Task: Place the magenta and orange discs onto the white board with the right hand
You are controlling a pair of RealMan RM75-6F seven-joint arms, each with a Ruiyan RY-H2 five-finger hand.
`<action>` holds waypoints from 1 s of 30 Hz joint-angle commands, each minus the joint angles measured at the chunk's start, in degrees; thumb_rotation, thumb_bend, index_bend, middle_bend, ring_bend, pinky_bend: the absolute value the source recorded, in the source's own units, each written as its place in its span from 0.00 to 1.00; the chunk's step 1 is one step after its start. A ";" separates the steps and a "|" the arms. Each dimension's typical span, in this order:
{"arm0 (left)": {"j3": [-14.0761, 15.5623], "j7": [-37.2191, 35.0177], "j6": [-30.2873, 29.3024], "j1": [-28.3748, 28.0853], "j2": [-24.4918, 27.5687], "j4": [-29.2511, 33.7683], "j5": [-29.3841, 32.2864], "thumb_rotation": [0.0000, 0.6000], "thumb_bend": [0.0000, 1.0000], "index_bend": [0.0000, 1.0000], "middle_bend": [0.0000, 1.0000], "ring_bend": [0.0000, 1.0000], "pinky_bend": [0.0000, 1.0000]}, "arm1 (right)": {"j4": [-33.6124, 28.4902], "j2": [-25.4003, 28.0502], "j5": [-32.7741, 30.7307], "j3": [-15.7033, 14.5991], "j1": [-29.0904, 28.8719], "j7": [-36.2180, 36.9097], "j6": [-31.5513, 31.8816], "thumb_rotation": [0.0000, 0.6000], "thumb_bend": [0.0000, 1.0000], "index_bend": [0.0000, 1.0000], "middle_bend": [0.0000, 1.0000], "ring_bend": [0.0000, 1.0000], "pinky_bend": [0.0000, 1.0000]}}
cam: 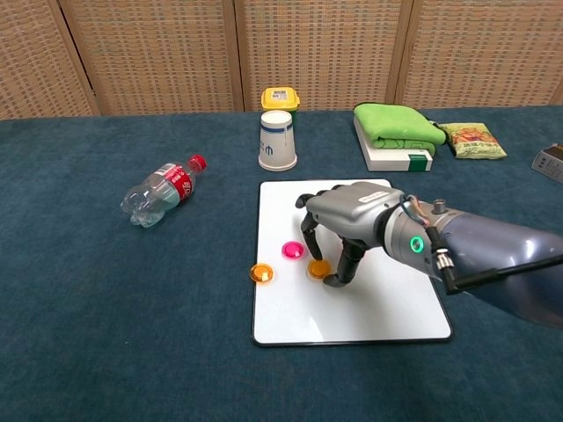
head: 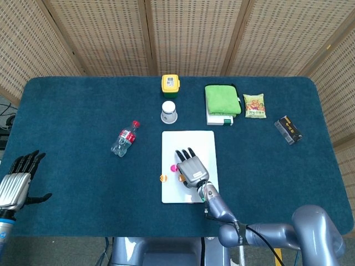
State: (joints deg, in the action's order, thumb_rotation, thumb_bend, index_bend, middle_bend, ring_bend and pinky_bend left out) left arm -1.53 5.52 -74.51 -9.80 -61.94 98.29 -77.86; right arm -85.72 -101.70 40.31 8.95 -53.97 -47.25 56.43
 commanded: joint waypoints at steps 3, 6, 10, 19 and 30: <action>-0.01 -0.02 -0.02 0.00 -0.02 -0.04 -0.01 1.00 0.00 0.00 0.00 0.00 0.00 | 0.06 0.12 0.06 -0.13 -0.12 0.50 -0.07 1.00 0.36 0.46 0.04 0.00 0.02; -0.02 -0.02 -0.01 0.00 -0.03 -0.09 0.00 1.00 0.00 0.00 0.00 0.00 0.00 | -0.05 0.26 0.08 -0.32 -0.18 0.63 -0.11 1.00 0.36 0.42 0.04 0.00 0.02; -0.01 0.02 0.03 -0.03 -0.04 -0.11 0.01 1.00 0.00 0.00 0.00 0.00 0.00 | -0.39 0.43 0.29 -0.48 -0.19 1.05 -0.05 1.00 0.36 0.39 0.04 0.00 0.02; -0.03 0.09 -0.01 -0.03 -0.07 -0.08 0.02 1.00 0.00 0.00 0.00 0.00 0.00 | -1.41 0.95 0.85 -0.78 0.05 1.86 0.65 1.00 0.36 0.39 0.04 0.00 0.02; 0.01 -0.65 -0.28 0.10 0.03 -0.09 -0.38 1.00 0.00 0.00 0.00 0.00 0.00 | -13.08 15.52 13.15 -0.99 6.32 10.06 8.13 1.00 0.35 0.37 0.04 0.00 0.02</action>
State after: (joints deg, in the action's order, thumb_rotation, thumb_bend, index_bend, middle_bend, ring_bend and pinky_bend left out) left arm -1.52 4.88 -74.77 -9.71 -61.92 98.19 -78.22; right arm -96.18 -90.23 48.15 8.84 -50.64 -40.87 61.57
